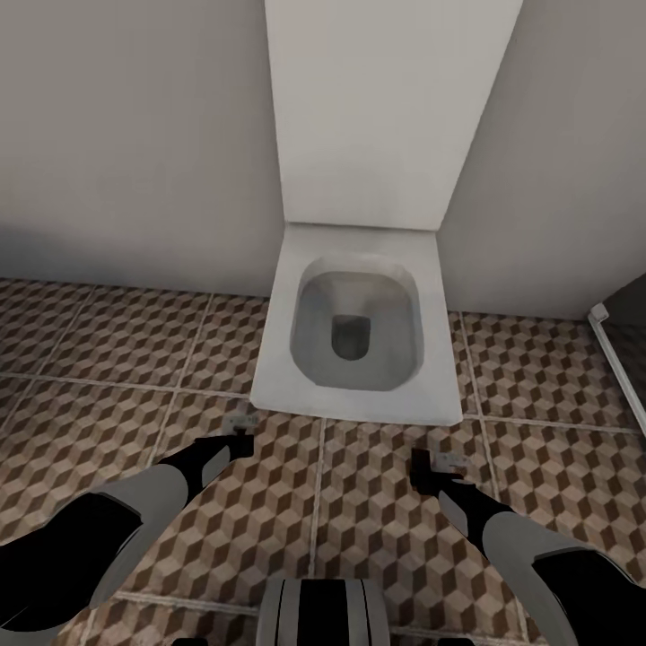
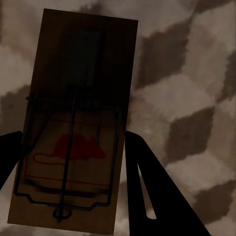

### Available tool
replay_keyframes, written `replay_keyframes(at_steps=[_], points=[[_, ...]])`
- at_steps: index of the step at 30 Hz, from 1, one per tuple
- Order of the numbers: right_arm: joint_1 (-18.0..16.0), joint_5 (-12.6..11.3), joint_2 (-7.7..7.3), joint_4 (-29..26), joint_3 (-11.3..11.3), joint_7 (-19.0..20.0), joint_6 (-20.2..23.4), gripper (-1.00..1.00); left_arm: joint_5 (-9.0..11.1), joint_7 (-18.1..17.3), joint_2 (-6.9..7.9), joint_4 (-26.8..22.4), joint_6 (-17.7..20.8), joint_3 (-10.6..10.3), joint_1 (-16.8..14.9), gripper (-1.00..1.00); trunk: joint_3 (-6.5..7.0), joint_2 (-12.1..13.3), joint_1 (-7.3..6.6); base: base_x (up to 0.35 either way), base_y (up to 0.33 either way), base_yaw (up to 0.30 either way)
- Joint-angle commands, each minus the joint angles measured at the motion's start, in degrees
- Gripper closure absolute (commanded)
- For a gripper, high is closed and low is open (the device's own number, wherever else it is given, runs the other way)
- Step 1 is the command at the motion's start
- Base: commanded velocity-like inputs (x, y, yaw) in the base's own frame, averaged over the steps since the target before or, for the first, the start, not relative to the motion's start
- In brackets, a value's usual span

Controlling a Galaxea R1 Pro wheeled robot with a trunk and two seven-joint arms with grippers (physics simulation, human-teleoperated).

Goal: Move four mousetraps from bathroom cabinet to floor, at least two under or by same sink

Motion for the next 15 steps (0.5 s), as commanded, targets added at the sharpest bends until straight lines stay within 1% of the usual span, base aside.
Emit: replay_keyframes(at_steps=[1, 15], points=[[0.00, -0.73, -0.02, -0.11, 0.50, -0.12, 0.22, 1.00, 0.36, 0.22, 0.01, -0.11, 0.30, -0.48, 0.00, 1.00, -0.03, -0.01, -0.01, 0.000, 0.000, 0.000], [-0.01, -0.73, -0.02, -0.11, 0.50, -0.12, 0.22, 1.00, 0.36, 0.22, 0.01, -0.11, 0.29, -0.48, 0.00, 1.00, -0.03, -0.01, -0.01, 0.000, 0.000, 0.000]])
